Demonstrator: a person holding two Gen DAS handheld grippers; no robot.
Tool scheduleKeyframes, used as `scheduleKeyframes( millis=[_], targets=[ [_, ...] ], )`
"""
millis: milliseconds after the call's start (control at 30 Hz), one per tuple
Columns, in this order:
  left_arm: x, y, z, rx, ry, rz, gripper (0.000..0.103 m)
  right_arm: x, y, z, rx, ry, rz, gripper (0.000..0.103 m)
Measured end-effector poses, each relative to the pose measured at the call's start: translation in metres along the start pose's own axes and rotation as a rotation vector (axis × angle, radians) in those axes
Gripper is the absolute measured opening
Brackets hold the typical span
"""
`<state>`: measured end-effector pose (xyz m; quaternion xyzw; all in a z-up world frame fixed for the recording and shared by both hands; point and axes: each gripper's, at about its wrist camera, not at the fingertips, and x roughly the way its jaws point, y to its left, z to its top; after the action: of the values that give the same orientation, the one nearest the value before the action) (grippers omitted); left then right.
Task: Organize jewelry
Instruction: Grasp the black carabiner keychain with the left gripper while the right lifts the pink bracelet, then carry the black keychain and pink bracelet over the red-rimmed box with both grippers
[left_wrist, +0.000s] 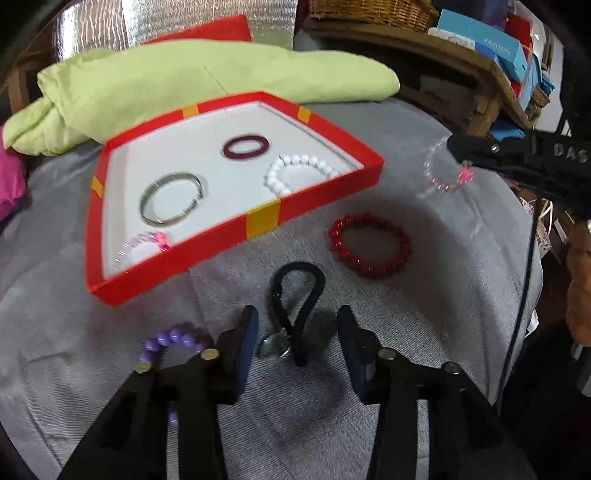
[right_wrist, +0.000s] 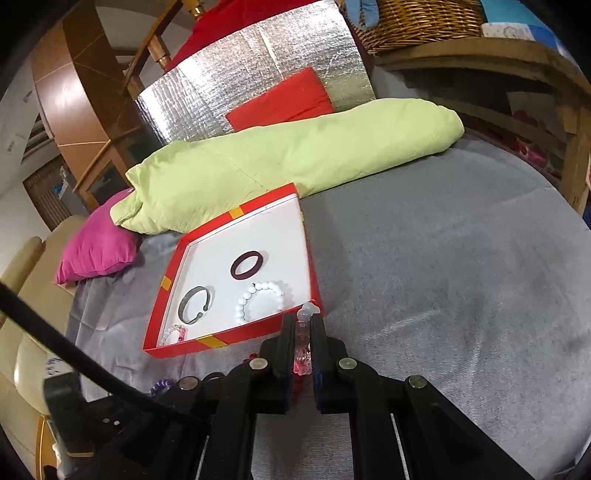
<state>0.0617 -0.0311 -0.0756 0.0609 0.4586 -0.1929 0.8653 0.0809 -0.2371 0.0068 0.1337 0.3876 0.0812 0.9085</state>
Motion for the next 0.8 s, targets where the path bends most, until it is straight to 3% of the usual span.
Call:
scheduleKeyframes(
  millis=[67, 100, 267, 433, 600, 700, 800],
  targets=[
    [0.002, 0.0, 0.001, 0.001, -0.01, 0.024, 0.013, -0.001, -0.002, 0.001, 0.006, -0.001, 0.0, 0.009],
    [0.001, 0.001, 0.002, -0.005, -0.014, 0.015, 0.008, -0.001, -0.003, 0.001, 0.009, -0.003, 0.0, 0.009],
    [-0.013, 0.003, 0.006, -0.015, -0.07, 0.023, 0.008, -0.005, -0.005, 0.003, 0.02, -0.016, 0.013, 0.009],
    [-0.052, 0.012, 0.014, -0.054, -0.203, -0.009, 0.008, -0.013, 0.0, 0.004, 0.022, -0.057, 0.063, 0.009],
    [-0.079, 0.026, 0.017, -0.107, -0.321, 0.051, 0.008, -0.019, 0.012, 0.003, 0.004, -0.092, 0.104, 0.009],
    [-0.091, 0.038, 0.019, -0.147, -0.38, 0.132, 0.008, -0.019, 0.02, 0.002, -0.01, -0.098, 0.117, 0.009],
    [-0.098, 0.049, 0.018, -0.194, -0.412, 0.146, 0.008, -0.017, 0.03, -0.002, -0.03, -0.092, 0.128, 0.009]
  ],
)
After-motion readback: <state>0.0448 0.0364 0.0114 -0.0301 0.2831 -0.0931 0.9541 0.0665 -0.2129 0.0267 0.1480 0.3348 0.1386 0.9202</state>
